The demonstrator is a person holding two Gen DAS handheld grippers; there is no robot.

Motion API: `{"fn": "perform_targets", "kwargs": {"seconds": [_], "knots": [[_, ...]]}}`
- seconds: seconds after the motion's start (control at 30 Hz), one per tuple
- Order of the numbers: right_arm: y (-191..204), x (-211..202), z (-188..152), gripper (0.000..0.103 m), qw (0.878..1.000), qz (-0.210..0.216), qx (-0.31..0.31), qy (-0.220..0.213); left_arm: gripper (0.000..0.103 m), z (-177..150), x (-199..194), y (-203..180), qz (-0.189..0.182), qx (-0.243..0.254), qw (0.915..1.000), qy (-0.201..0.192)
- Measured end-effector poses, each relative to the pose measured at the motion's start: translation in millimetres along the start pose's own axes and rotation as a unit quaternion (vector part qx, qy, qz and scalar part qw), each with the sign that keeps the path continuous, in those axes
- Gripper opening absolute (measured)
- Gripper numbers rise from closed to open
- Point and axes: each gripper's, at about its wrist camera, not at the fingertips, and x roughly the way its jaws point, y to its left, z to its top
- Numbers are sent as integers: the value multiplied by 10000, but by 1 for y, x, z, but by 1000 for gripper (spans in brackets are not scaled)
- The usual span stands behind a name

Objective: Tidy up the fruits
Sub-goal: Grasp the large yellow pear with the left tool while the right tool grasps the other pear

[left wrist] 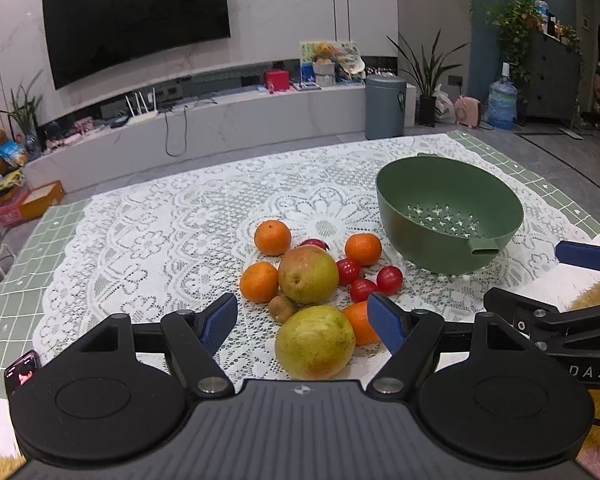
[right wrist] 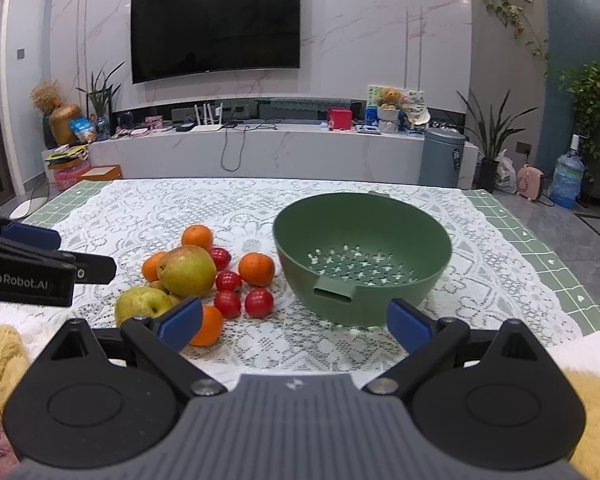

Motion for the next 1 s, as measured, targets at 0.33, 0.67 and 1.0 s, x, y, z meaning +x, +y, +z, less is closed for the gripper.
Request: {"fn": "perform_targets", "kwargs": {"seconds": [0.33,0.67,1.0], "knots": [[21,28,5,67,9980,516,-153,329,76,4,20,42,-612,-596,9953,448],[25,62,8,40,9939,843,-54,715,77,-11,56,39,-1018,-335,9897,949],[25,80,10,41,9910,1087,181,761,83,-20,80,17,-977,379,9887,1071]]}}
